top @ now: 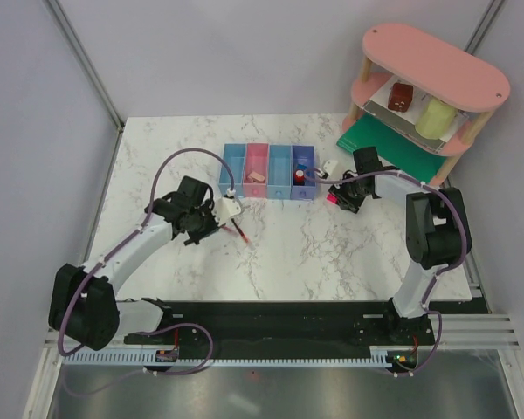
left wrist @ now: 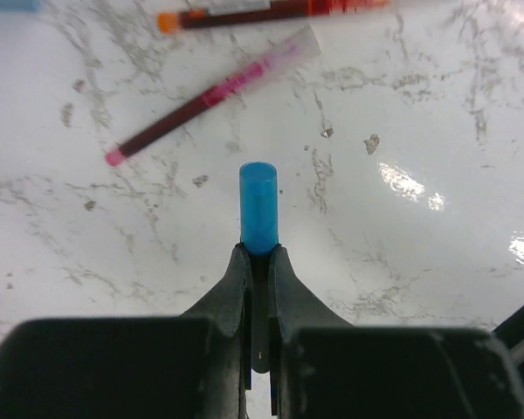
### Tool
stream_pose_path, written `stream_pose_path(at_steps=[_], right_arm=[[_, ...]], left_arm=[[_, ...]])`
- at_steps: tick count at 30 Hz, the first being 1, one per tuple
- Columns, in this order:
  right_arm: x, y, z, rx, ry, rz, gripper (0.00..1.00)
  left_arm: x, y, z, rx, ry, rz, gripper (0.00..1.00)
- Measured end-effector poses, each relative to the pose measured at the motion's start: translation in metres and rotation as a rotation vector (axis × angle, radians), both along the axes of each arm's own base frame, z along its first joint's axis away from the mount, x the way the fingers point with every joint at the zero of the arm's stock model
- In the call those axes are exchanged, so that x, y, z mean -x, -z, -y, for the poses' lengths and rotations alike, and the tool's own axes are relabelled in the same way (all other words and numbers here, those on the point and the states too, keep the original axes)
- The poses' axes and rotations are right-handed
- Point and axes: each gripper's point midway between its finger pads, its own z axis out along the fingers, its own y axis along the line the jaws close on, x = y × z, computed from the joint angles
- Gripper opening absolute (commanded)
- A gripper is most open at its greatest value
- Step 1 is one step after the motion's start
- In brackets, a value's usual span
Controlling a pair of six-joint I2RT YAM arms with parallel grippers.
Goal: Sort the stationery into containers
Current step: Pick up the pen from the center of the board.
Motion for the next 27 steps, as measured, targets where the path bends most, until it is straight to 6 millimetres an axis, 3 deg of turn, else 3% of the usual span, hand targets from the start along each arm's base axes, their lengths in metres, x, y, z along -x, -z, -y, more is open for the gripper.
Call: stream_pose_path(at_steps=[5,8,11,15,18,23,27], right_arm=[[0.020,-0.001,0.002,-0.011,0.024,-0.018,0.02],[0.037,-0.002,0.002,-0.021,0.050,-0.065,0.00],[0.050,-0.011,0.000,-0.046,0.075,-0.096,0.00],[0.055,-0.046,-0.008,-0.114,0.101,-0.055,0.00],[0.057,-0.077,-0.015,-0.175,0.112,-0.005,0.00],[0.053,-0.119,-0.028,-0.271,0.122,0.048,0.00],[0.048,-0.138,-0.038,-0.328,0.127,0.059,0.00]], left_arm=[[-0.024,-0.078,0.030,0.156,0.000,0.098,0.02],[-0.033,-0.112,0.045,0.244,-0.004,0.132,0.02],[-0.039,-0.131,0.056,0.308,-0.025,0.135,0.02],[-0.061,-0.129,0.067,0.349,-0.113,0.122,0.02],[-0.082,-0.110,0.070,0.342,-0.200,0.104,0.02],[-0.133,-0.079,0.066,0.300,-0.364,0.106,0.02],[-0.178,-0.080,0.056,0.326,-0.479,0.137,0.02]])
